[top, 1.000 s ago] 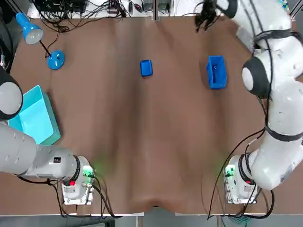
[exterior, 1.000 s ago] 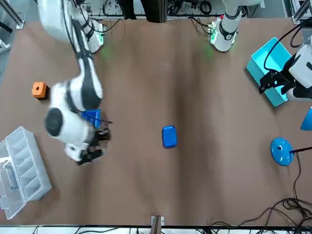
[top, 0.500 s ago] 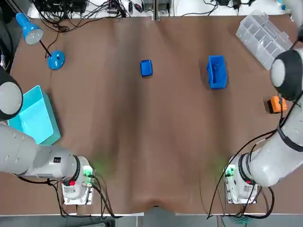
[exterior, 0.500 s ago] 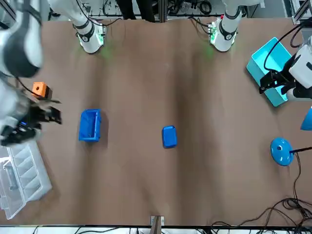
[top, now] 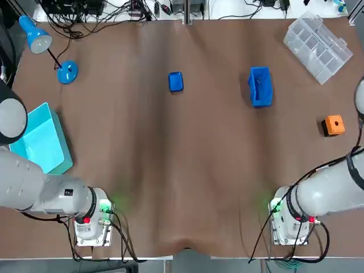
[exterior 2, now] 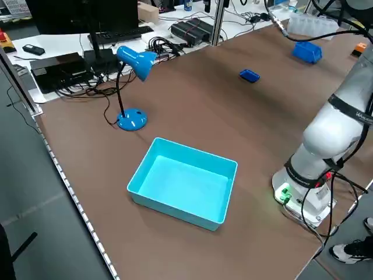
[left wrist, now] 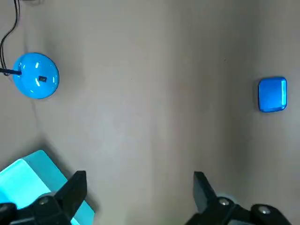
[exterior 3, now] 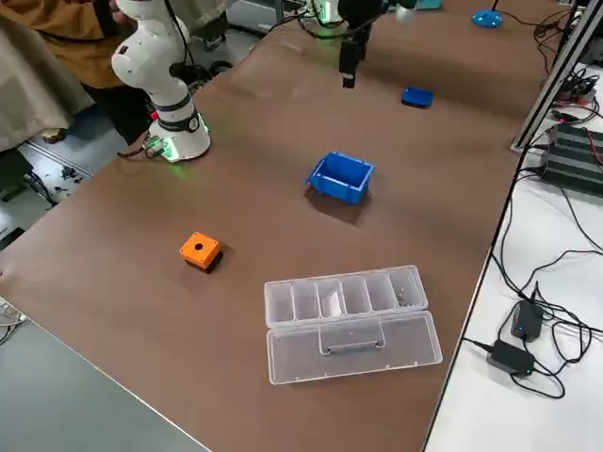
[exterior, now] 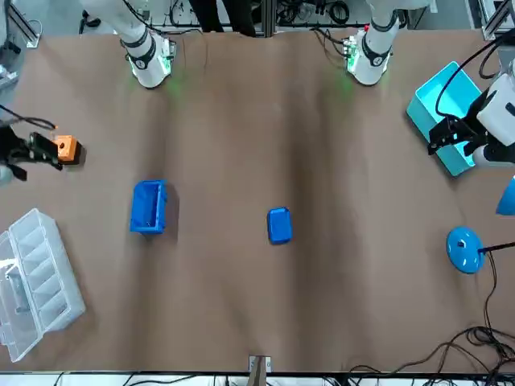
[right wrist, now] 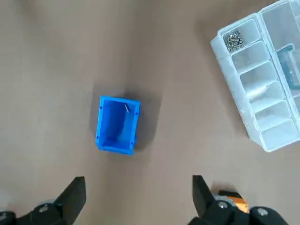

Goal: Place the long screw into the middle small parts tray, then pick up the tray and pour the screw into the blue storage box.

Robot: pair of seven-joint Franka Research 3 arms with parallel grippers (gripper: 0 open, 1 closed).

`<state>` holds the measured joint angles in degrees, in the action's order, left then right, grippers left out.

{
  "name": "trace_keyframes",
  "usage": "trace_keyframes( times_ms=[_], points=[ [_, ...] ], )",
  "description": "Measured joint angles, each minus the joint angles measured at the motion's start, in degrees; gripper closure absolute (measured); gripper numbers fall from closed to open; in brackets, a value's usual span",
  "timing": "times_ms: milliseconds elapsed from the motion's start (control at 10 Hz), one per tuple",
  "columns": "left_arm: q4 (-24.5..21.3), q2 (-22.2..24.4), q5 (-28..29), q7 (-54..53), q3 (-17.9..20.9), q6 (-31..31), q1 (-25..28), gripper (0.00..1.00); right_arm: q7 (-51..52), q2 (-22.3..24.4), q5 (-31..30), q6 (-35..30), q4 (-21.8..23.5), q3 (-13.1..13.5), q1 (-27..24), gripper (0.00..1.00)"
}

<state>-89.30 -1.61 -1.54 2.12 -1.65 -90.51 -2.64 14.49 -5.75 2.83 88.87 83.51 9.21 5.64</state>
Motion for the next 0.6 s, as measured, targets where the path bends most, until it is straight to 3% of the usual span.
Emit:
trace_keyframes(
  times_ms=[200, 600],
  points=[
    [0.0, -0.01, 0.0, -0.01, -0.01, 0.0, -0.03, 0.0, -4.13, 1.91, -0.78, 2.52, 2.71, -4.69, -5.12, 0.0],
    [0.49, -0.02, 0.0, -0.02, -0.02, -0.07, -0.04, 0.0, -6.27, 2.16, -1.07, 2.44, 3.12, -5.11, -6.66, 0.0]
  ],
)
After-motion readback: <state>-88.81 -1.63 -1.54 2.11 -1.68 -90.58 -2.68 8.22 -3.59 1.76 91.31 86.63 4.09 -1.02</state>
